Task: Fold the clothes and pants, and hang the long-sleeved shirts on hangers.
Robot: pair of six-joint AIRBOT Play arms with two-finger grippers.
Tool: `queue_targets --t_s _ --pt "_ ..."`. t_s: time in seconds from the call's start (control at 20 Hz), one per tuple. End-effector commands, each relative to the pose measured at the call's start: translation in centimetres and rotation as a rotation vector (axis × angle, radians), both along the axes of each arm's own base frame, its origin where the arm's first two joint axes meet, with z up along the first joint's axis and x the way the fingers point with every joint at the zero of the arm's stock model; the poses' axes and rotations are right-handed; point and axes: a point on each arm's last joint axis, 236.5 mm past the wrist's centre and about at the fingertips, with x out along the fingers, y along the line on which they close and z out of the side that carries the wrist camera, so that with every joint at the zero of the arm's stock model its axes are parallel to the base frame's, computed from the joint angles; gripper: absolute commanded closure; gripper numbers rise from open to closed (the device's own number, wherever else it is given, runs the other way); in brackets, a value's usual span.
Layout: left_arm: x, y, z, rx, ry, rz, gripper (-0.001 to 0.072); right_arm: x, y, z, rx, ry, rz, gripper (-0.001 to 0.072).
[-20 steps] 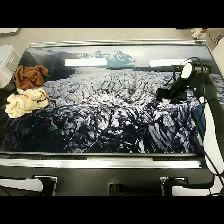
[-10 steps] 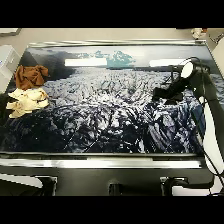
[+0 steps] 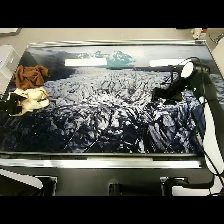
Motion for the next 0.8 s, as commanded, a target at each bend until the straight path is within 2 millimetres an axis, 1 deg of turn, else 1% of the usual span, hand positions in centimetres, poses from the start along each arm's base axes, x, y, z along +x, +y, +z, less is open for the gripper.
queue_targets --t_s 0.0,0.05,0.1,0.15,0.2,0.25,0.3,0.35,0.4,0.45,0.5,0.55,0.6,0.65,0.7,0.75 --pt "0.5 -2.1 -0.7 -0.028 0.009 -0.047 0.0679 -0.6 0.2 0.0 0.006 0.025 0.007 0.0049" --pt "0.6 -2.9 0.3 -0.017 -0.008 -0.090 0.0686 -0.9 0.2 -0.1 0.005 0.034 0.015 0.0049" --pt "1.2 -3.6 2.4 0.025 -0.048 -0.139 0.0686 -1.0 0.2 -0.1 0.002 0.037 0.033 0.0048" --pt "1.8 -4.4 5.2 0.091 -0.099 -0.190 0.0686 -1.2 0.0 0.0 -0.008 0.039 0.051 0.0048" --pt "2.5 -5.5 9.4 0.179 -0.172 -0.249 0.0686 -1.3 -0.3 0.2 -0.022 0.034 0.065 0.0049" --pt "2.8 -7.1 13.9 0.269 -0.250 -0.307 0.0686 -1.2 -0.7 0.7 -0.041 0.017 0.068 0.0049" --pt "3.0 -9.2 19.0 0.357 -0.338 -0.355 0.0686 -1.0 -1.2 1.4 -0.060 -0.015 0.075 0.0050" --pt "3.0 -12.3 24.5 0.427 -0.439 -0.382 0.0686 -0.4 -1.6 2.4 -0.080 -0.065 0.073 0.0050" --pt "2.4 -16.1 29.9 0.484 -0.547 -0.412 0.0686 0.1 -1.8 3.5 -0.089 -0.115 0.066 0.0050" --pt "1.3 -20.3 34.2 0.516 -0.642 -0.461 0.0686 0.4 -1.8 4.7 -0.090 -0.165 0.061 0.0050" --pt "-0.5 -25.4 37.7 0.523 -0.729 -0.539 0.0686 0.5 -1.8 5.9 -0.089 -0.203 0.057 0.0050" --pt "-2.6 -30.1 40.1 0.515 -0.799 -0.619 0.0686 0.2 -1.8 7.0 -0.090 -0.226 0.057 0.0050" --pt "-4.9 -34.7 41.4 0.495 -0.855 -0.703 0.0686 -0.3 -1.9 8.2 -0.092 -0.246 0.058 0.0050" --pt "-7.3 -39.2 41.7 0.452 -0.886 -0.792 0.0686 -0.8 -2.2 9.2 -0.103 -0.264 0.059 0.0050" --pt "-9.4 -43.3 40.6 0.399 -0.874 -0.874 0.0686 -1.3 -2.4 10.1 -0.114 -0.279 0.058 0.0050" --pt "-11.1 -46.6 38.7 0.363 -0.834 -0.948 0.0686 -1.9 -2.6 10.9 -0.121 -0.287 0.057 0.0050"
